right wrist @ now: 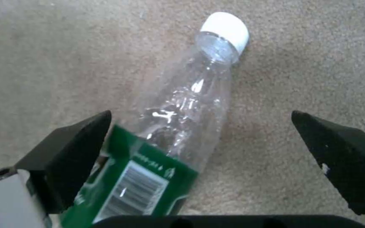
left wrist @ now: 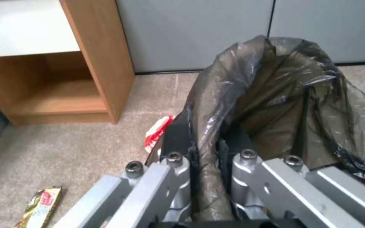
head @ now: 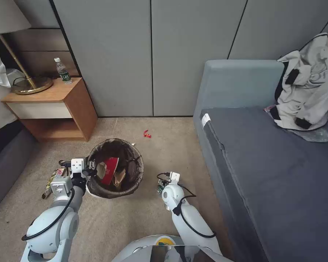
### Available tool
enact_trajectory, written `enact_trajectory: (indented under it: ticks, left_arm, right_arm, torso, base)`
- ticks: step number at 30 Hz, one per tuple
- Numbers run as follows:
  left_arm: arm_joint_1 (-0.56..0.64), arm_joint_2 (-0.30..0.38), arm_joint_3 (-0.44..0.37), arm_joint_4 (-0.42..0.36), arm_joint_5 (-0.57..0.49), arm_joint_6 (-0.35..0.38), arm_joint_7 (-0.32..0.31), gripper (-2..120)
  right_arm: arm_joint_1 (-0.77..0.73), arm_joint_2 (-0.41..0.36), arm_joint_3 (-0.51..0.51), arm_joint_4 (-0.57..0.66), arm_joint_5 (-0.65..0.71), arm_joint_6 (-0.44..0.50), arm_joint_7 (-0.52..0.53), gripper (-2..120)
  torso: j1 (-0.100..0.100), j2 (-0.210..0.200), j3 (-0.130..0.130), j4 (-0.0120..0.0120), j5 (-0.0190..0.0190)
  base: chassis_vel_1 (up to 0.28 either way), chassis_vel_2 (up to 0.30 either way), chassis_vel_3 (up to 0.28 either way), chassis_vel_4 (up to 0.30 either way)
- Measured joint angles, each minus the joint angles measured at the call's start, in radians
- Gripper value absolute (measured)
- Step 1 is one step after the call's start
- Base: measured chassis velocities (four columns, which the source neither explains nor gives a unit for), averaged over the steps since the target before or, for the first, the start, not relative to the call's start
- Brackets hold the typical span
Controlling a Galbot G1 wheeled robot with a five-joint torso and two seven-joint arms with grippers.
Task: Pick up the trash bin, then pick up the garbage from the floor and place it into the trash bin.
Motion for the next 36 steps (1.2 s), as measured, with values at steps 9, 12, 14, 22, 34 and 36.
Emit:
enact_trajectory:
  ticks: [9,12,14,22,34,36]
  left_arm:
    - [-0.004,-0.002,0.004,0.007,0.001,-0.001,0.001,7]
    - [-0.005,-0.002,0.004,0.008,0.002,-0.001,0.001,7]
    - [-0.006,-0.001,0.004,0.009,0.002,-0.001,0.001,7]
    - [-0.013,-0.001,0.007,0.020,0.003,-0.001,0.001,7]
    - [-0.022,0.004,0.009,0.033,0.001,-0.001,0.000,7]
    - [-0.023,0.004,0.009,0.033,0.001,-0.001,0.000,7]
  right_arm:
    - [0.009,-0.001,0.004,-0.023,-0.008,0.006,-0.017,100]
    - [0.013,-0.001,0.008,-0.033,-0.008,0.007,-0.020,100]
    - [0.015,-0.001,0.010,-0.041,-0.009,0.007,-0.025,100]
    - [0.016,-0.001,0.012,-0.052,-0.010,0.010,-0.036,96]
    - [0.012,-0.001,0.009,-0.054,-0.032,0.019,-0.056,51]
    - [0.012,-0.001,0.008,-0.053,-0.033,0.019,-0.057,50]
  torso:
    - [0.000,0.000,0.000,0.0001,0.0000]
    - [0.000,0.000,0.000,0.0001,0.0000]
    - [0.000,0.000,0.000,0.0001,0.0000]
    - [0.000,0.000,0.000,0.0000,0.0000]
    - [0.000,0.000,0.000,0.0000,0.0000]
    - [0.000,0.000,0.000,0.0000,-0.0001]
  base:
    - [0.000,0.000,0.000,0.000]
    - [0.000,0.000,0.000,0.000]
    - [0.000,0.000,0.000,0.000]
    - [0.000,0.000,0.000,0.000]
    - [0.000,0.000,0.000,0.000]
    - [0.000,0.000,0.000,0.000]
